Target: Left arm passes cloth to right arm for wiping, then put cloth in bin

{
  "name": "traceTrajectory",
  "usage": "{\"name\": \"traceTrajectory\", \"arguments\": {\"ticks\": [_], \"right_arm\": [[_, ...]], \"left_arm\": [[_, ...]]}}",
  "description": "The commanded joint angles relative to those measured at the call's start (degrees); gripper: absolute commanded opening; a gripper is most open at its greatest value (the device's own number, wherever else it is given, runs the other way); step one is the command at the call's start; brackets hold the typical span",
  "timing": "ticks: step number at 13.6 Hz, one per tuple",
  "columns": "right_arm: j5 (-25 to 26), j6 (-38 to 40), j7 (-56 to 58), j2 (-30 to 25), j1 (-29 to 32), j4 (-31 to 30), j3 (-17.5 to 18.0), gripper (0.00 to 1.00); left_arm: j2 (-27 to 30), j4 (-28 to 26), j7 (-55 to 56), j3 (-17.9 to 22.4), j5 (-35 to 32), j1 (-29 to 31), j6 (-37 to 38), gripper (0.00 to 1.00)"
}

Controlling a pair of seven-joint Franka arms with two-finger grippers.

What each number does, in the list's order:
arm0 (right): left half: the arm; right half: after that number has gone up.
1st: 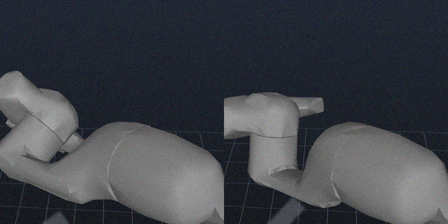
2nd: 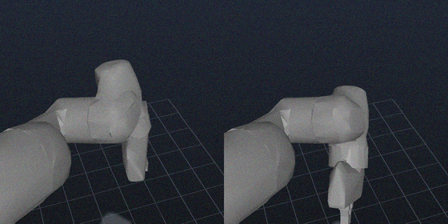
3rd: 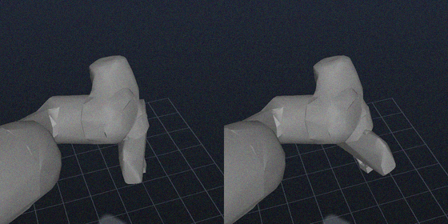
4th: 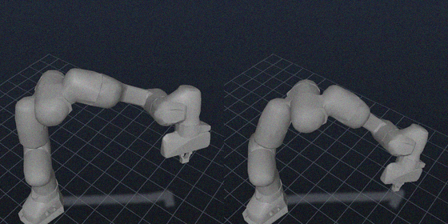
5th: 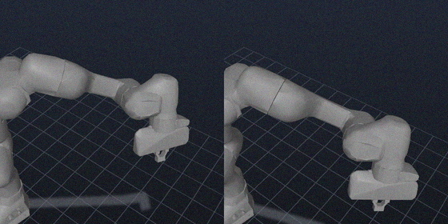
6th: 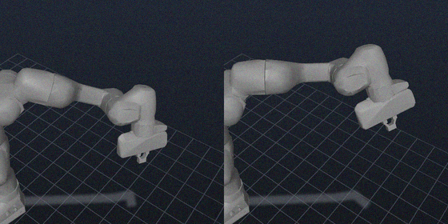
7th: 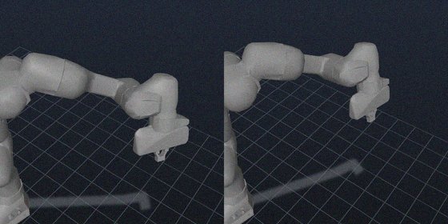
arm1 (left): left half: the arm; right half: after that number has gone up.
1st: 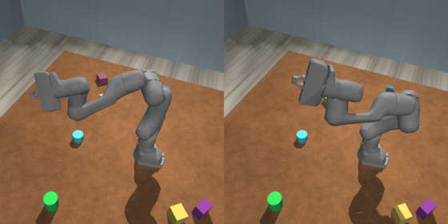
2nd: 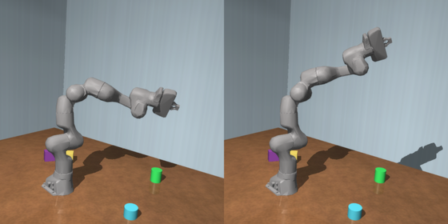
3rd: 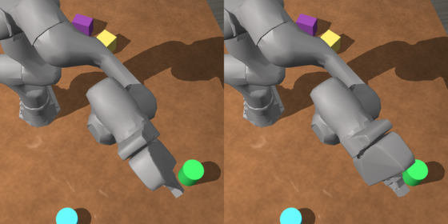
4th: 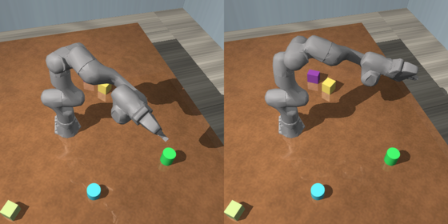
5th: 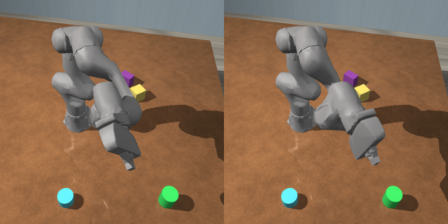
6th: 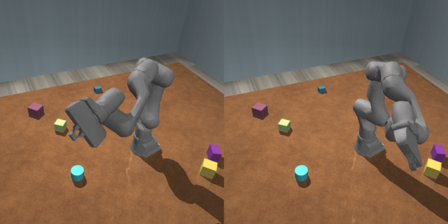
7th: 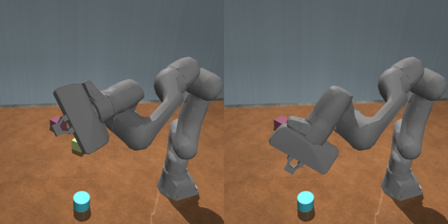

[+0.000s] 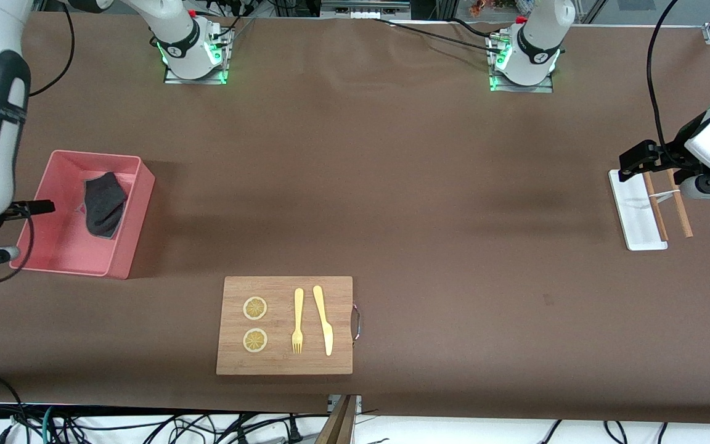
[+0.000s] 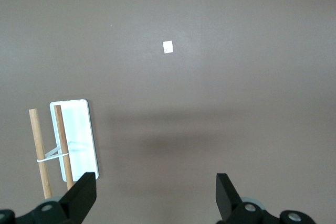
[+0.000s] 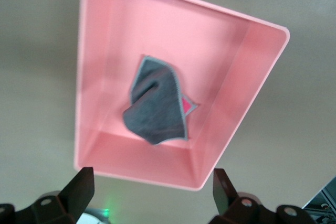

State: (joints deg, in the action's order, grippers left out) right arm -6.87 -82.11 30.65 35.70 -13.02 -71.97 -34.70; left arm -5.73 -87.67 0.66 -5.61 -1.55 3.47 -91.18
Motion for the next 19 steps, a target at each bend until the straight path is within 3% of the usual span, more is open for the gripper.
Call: {"name": "traceTrajectory", "arguments": {"ticks": [1, 4, 8, 11, 17, 19], "right_arm": [[-0.9, 6.0, -1.5, -0.8, -0.6, 5.2, 0.2, 1.00], [-1.0, 9.2, -9.4, -4.7, -1.6, 6.6, 2.4, 1.00], [2.3, 9.5, -24.9, -14.8, 3.2, -0.2, 16.5, 1.00], [3.1, 9.3, -27.7, -22.3, 9.8, -6.6, 25.7, 1.00], [3.8, 5.0, -27.4, -33.0, 13.7, -16.4, 27.6, 1.00], [8.7, 2.8, -27.4, -35.9, 14.1, -16.4, 30.6, 1.00]], "left_arm": [[-0.7, 1.7, -0.5, -0.1, 0.2, 0.2, 1.2, 1.00], [-0.7, 1.7, -0.5, -0.1, 0.2, 0.2, 1.2, 1.00], [-0.7, 1.7, -0.6, 0.0, 0.2, 0.2, 1.2, 1.00], [-0.7, 1.6, -0.6, 0.0, 0.2, 0.2, 1.2, 1.00], [-0.7, 1.7, -0.6, 0.0, 0.2, 0.2, 1.2, 1.00], [-0.7, 1.7, -0.3, 0.1, 0.5, 0.4, 1.2, 1.00]]}}
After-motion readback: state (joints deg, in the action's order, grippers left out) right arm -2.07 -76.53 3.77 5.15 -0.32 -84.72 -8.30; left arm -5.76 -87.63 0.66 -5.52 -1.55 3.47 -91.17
